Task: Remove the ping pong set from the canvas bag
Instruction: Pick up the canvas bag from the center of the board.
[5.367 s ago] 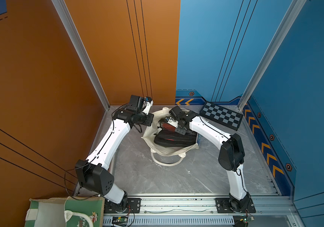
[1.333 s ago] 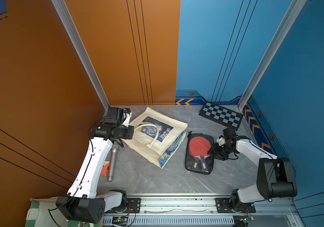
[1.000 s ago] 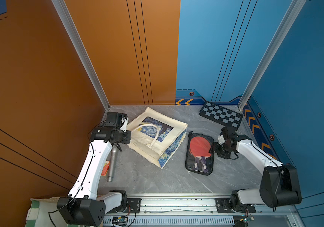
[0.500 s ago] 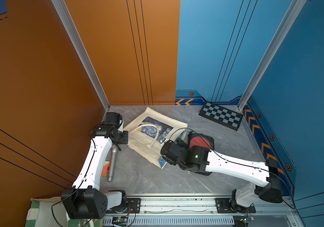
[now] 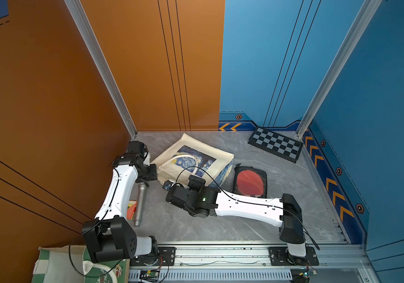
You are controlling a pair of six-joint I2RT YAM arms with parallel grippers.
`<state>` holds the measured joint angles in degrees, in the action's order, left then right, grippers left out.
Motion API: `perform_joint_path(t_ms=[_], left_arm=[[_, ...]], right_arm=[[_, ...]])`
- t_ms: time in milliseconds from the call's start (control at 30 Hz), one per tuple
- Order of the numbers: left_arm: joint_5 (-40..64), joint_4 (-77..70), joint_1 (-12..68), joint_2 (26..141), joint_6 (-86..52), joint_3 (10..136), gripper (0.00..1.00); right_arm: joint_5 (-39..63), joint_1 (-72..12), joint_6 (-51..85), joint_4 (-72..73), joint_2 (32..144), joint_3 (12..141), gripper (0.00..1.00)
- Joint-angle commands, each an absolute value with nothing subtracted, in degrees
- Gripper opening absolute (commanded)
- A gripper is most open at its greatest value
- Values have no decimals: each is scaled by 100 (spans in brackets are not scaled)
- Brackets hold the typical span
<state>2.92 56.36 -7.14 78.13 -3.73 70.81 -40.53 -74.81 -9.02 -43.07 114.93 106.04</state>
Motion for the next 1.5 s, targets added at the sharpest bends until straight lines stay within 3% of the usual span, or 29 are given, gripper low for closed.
perform_joint_path(t_ms=[0,167,233,300,367,467,600,933,1267,1333,1467], left_arm=[[432,5571,-779,7830,-343,6972,53],[436,5467,-835,7879,-344,6883,53],[498,5414,-855,7891,-364,6857,53],[590,5343,-865,7892,-377,6816,53],[683,5248,-871,7860,-347,6723,53],[800,5117,-873,7816,-253,6612,53],[835,4844,-877,7738,-194,6524,53],[1180,3481,-716,7702,-282,6106,56],[1411,3061,-249,8164,-226,6098,59],[1234,3033,-75,8189,-165,6004,55],[1046,3051,34,8087,24,5941,32]], right_arm=[[-3948,-7309,-967,-4612,11750,10830,85],[-4083,-6995,-968,-4623,12228,11017,84],[-4357,-6841,-1090,-4616,12399,11208,79],[-4599,-6709,-1302,-4609,12536,11467,64],[-4559,-6641,-1461,-4598,12469,11612,33],[-4316,-6519,-1596,-4489,12267,11628,0],[-3717,-6262,-1742,-4438,11953,11681,0],[-223,-4884,-1146,-4544,10741,11617,0],[1476,-4132,-1020,-4621,10705,11616,0],[1696,-3964,-985,-4623,10696,11668,0],[2176,-3437,-817,-4614,10765,11936,0]])
